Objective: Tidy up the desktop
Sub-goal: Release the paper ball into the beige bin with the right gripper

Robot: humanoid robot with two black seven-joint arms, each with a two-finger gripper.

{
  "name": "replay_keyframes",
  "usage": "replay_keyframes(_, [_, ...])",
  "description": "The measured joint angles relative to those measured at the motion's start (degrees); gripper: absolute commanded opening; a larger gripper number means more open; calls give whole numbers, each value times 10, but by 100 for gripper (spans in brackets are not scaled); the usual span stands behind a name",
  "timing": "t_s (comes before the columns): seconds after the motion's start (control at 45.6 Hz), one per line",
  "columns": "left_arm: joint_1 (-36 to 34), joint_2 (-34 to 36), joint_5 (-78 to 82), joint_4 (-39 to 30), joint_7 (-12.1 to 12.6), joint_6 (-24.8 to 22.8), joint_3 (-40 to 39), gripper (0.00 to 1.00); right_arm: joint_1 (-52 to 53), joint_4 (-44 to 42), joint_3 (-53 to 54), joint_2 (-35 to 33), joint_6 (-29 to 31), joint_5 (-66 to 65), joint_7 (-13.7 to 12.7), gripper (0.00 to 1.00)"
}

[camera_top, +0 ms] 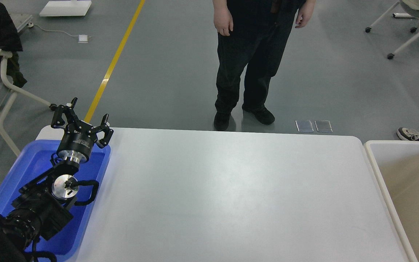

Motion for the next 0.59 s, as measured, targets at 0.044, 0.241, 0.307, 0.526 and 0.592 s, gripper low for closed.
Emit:
replay_keyframes(0.044, [0,0,0,0,0,0,0,100,-14,-5,6,7,-5,8,-13,0])
replay_keyframes(0.241, [0,0,0,0,0,0,0,100,-68,-22,20,55,-26,29,-53,0])
replay_keyframes(0.307, [0,0,0,0,0,0,0,100,-81,-28,23,72,-34,33,-60,0])
replay_keyframes(0.526, [0,0,0,0,0,0,0,100,-109,-35,29,122,-53,40,-73,0])
replay_keyframes(0.592, [0,0,0,0,0,0,0,100,-113,-37,33,133,-58,41,-74,14])
